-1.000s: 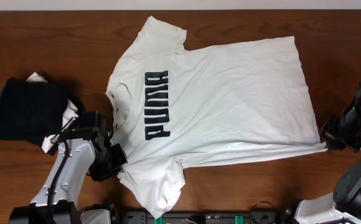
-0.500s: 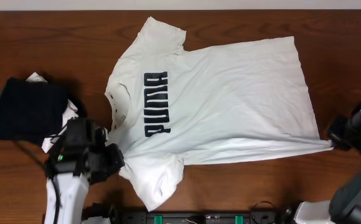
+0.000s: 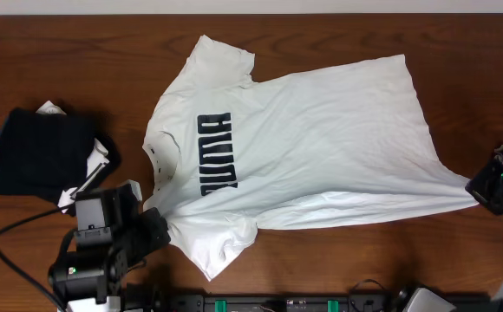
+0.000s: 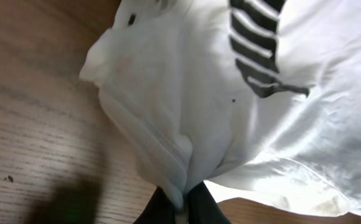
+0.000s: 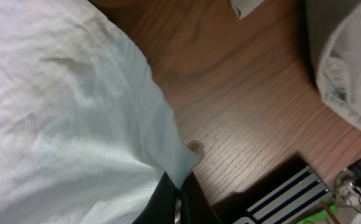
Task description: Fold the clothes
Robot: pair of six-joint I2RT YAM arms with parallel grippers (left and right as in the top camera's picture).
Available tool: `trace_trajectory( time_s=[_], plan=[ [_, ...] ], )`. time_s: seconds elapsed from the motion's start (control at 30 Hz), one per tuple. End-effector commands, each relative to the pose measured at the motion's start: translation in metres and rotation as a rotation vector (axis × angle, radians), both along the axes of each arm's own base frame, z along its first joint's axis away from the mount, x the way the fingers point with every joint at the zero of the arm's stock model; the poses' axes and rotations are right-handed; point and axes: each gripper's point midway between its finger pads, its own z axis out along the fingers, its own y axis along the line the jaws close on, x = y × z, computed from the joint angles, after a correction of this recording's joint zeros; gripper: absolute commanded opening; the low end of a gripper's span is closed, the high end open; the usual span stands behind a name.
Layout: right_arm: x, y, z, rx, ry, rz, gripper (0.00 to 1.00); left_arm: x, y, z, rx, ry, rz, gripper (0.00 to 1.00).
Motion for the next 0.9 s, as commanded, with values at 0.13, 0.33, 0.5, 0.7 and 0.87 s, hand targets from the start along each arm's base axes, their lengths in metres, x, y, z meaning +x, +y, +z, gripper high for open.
trace_trajectory(
  time_s=[0.13, 0.33, 0.5, 0.7, 0.87],
  plan=[
    [-0.018, -0.01, 0.022, -0.067, -0.063, -0.07, 0.01, 0.006, 0.001, 0.027, 0.002, -0.064, 0.009, 0.06],
    [-0.014, -0.011, 0.035, -0.099, -0.135, -0.071, 0.01, 0.013, 0.003, 0.035, 0.01, -0.103, 0.011, 0.06],
    [0.008, -0.01, 0.04, -0.089, -0.22, -0.029, 0.01, 0.039, 0.018, 0.049, 0.056, -0.209, 0.093, 0.06],
    [0.05, -0.008, 0.042, -0.125, -0.3, 0.06, 0.01, 0.073, 0.022, 0.054, 0.061, -0.269, 0.098, 0.06],
    [0.086, 0.001, 0.029, -0.12, -0.316, 0.138, 0.01, 0.097, 0.025, 0.036, 0.058, -0.215, 0.096, 0.06]
  ],
)
